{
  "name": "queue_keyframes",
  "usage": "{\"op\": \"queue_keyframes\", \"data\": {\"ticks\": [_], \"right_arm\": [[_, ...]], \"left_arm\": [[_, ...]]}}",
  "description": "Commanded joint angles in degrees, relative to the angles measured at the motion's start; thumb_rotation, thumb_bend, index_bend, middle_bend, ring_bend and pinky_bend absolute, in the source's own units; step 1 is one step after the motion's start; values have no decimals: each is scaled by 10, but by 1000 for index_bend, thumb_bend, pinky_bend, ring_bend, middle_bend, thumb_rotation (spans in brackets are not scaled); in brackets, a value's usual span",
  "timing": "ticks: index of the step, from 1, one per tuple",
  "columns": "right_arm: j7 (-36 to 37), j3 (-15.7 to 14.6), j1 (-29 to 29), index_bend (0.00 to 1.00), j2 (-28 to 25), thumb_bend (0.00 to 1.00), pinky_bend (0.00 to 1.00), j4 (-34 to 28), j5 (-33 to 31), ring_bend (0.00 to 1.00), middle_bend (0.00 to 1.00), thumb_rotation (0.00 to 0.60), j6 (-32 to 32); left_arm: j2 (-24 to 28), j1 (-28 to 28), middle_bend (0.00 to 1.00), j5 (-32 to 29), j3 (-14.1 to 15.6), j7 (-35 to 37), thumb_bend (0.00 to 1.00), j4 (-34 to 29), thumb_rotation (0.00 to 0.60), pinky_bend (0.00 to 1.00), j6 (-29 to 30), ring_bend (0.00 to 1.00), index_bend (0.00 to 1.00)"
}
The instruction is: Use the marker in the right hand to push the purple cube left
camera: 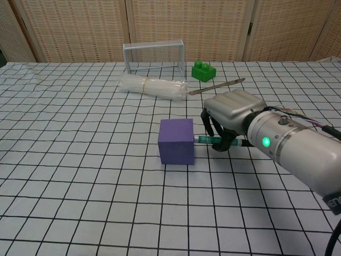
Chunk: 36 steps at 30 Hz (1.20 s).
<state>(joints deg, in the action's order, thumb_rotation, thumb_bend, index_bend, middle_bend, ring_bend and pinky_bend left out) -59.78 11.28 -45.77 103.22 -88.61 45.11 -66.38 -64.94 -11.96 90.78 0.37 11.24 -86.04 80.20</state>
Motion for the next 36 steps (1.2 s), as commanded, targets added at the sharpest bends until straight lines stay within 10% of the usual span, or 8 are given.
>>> {"op": "queue_keyframes", "data": {"ticks": [1,36], "right_arm": [[-6,4,-10,924,11,504,268,7,-6,486,774,600,0],[-41,114,-192,924,188,505,268,205,-91,486,774,600,56]], "left_arm": [[0,-1,0,0,0,0,378,0,600,197,-2,0,0],[4,-4,0,3,1,25,379,7,600,198,-4,0,0]]}}
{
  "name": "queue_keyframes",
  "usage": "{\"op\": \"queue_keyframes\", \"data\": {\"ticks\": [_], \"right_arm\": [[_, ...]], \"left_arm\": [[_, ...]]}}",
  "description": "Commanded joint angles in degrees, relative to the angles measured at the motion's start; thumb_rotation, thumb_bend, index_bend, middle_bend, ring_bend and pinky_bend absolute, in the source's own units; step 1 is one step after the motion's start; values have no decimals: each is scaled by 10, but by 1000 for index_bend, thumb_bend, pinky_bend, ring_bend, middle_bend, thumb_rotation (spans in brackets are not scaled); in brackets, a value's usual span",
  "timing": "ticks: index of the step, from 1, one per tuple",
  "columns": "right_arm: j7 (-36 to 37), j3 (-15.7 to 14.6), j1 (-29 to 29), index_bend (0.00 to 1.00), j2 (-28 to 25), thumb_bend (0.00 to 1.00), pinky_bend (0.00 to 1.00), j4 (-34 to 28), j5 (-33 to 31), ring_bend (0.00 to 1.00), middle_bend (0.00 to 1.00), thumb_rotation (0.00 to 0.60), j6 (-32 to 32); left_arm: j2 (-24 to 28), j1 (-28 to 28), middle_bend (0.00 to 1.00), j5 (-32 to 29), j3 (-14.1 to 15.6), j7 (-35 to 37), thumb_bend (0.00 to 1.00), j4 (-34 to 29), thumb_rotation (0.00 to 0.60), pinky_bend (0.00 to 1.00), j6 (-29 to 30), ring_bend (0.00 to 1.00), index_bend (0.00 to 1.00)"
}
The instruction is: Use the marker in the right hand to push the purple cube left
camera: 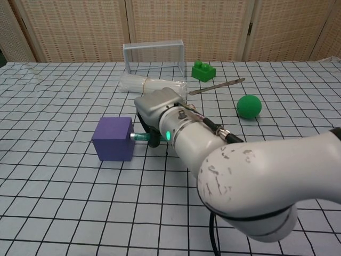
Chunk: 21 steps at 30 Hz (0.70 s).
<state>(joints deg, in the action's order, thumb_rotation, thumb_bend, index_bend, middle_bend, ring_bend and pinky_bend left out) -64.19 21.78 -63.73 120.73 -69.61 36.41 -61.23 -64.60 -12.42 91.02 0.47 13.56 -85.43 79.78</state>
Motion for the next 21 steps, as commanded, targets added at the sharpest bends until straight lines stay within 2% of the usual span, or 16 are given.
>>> {"op": "queue_keyframes", "data": {"ticks": [1,9,21], "right_arm": [[4,12,-17,924,17,505,268,21,-4,487,774,600,6],[23,51,-64,924,60,510,268,91,-15,486,774,600,29],[56,84,-114,924,93,516,268,154,-14,486,774,600,56]], "left_arm": [[0,0,0,0,0,3,379,1,600,198,0,0,0],[2,0,0,2,0,10,378,2,600,198,1,0,0],[4,-2,0,1,1,16,380,5,600,198,-1,0,0]]}}
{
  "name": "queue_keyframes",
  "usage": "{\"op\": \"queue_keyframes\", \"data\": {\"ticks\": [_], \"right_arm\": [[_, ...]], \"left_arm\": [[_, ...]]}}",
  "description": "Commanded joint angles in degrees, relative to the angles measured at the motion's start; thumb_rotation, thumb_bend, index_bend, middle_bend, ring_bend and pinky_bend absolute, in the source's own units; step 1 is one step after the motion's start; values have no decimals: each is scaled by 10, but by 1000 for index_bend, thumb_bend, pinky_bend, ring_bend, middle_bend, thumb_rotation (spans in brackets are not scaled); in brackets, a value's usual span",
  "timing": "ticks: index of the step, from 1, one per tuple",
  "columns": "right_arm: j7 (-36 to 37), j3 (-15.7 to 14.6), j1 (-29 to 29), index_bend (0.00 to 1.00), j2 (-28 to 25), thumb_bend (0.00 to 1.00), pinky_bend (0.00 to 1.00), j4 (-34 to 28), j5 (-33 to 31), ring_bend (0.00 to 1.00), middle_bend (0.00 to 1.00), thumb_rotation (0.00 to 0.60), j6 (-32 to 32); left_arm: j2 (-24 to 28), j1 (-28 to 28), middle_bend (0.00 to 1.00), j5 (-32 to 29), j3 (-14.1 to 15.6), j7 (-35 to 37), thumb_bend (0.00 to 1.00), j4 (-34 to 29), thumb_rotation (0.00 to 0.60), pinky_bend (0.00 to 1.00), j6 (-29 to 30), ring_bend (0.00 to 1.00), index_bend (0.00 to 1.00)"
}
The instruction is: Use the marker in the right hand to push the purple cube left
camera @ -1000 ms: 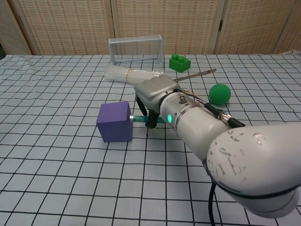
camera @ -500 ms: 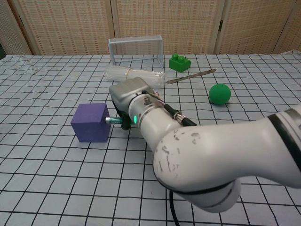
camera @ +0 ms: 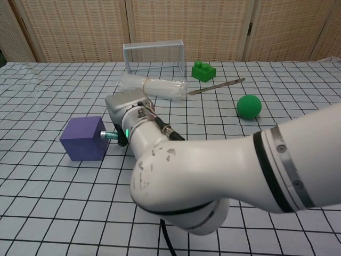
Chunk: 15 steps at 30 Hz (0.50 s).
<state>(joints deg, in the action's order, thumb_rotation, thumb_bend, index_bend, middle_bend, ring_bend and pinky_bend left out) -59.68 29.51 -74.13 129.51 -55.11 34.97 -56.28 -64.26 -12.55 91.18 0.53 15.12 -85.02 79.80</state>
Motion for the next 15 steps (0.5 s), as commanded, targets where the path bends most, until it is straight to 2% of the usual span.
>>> {"op": "queue_keyframes", "data": {"ticks": [1,7,10,15], "right_arm": [[15,7,-14,924,5,516,268,11,-1,487,774,600,7],[11,-3,-12,924,0,517,268,8,-5,487,774,600,-3],[-2,-18,5,924,-16,516,268,-21,-5,486,774,600,-18],[-22,-52,52,924,-66,517,268,-105,-2,486,774,600,-56]], "left_arm": [[0,0,0,0,0,1,380,1,600,198,-1,0,0],[-1,0,0,1,0,-4,379,0,600,198,2,0,0],[-1,1,0,2,1,-7,378,-2,600,198,3,0,0],[-3,1,0,4,2,-17,378,-3,600,198,3,0,0]]}}
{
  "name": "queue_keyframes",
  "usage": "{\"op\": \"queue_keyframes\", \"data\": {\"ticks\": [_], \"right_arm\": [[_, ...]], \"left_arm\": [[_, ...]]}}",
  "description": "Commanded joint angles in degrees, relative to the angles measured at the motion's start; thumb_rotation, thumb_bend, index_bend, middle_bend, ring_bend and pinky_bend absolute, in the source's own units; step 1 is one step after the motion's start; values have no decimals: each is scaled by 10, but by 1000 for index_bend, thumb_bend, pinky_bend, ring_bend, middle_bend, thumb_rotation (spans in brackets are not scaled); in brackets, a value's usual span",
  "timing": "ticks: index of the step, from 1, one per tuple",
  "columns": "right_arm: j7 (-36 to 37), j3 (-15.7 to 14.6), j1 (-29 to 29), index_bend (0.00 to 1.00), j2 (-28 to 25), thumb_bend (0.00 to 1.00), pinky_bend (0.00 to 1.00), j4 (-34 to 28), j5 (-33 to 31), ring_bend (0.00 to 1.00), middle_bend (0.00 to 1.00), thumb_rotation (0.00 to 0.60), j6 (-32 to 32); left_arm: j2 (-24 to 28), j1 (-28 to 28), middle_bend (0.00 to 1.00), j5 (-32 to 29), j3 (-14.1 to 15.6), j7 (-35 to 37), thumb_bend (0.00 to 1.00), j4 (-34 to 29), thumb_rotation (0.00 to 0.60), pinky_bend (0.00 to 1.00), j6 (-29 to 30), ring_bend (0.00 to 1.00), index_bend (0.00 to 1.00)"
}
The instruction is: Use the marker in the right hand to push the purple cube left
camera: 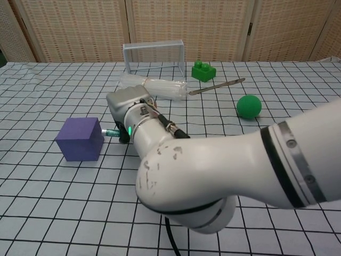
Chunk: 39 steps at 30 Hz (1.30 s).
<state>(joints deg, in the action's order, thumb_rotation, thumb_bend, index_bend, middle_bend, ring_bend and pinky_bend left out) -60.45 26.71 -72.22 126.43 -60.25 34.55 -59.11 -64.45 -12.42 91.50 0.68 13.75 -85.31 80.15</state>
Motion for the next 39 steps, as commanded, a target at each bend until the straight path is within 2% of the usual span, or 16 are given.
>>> {"op": "queue_keyframes", "data": {"ticks": [1,7,15,20,24,27,29,30,33,35,37,39], "right_arm": [[-15,-30,42,924,-47,517,268,-71,4,487,774,600,-35],[-23,-88,111,924,-137,516,268,-185,17,487,774,600,-81],[17,-197,214,924,-287,517,268,-329,80,487,774,600,-126],[67,-255,266,923,-348,516,268,-342,111,487,774,600,-124],[118,-280,298,905,-370,516,268,-321,142,487,774,600,-116],[160,-283,316,859,-377,516,268,-300,151,486,774,600,-101],[184,-283,323,788,-378,516,269,-289,159,482,753,600,-89],[197,-284,327,706,-380,516,271,-285,160,466,702,600,-78],[208,-287,330,417,-389,473,271,-286,147,361,479,600,-43],[207,-290,330,210,-395,386,246,-289,143,259,321,600,-26],[212,-289,332,83,-401,324,209,-296,145,183,217,600,-19],[218,-290,335,30,-409,295,191,-305,153,151,169,600,-17]], "left_arm": [[-2,0,0,1,1,-6,378,-1,600,198,-1,0,0],[-5,1,0,4,2,-27,377,-6,600,198,2,0,0],[-11,3,0,0,0,-51,377,-12,600,199,4,0,0],[-16,1,0,-7,0,-66,377,-13,600,198,-7,0,0],[-21,0,0,-3,3,-81,377,-16,600,199,-10,0,0],[-25,-2,0,-1,5,-92,378,-17,600,199,-15,0,0],[-27,-3,0,-2,6,-96,377,-18,600,199,-18,0,0],[-27,-4,0,-2,6,-97,376,-18,600,199,-20,0,0],[-29,-6,0,-6,6,-100,376,-18,600,199,-25,0,0],[-30,-6,0,-6,6,-101,376,-18,600,199,-27,0,0],[-30,-6,0,-5,7,-102,376,-18,600,199,-27,0,0],[-30,-6,0,-6,7,-103,377,-19,600,199,-26,0,0]]}}
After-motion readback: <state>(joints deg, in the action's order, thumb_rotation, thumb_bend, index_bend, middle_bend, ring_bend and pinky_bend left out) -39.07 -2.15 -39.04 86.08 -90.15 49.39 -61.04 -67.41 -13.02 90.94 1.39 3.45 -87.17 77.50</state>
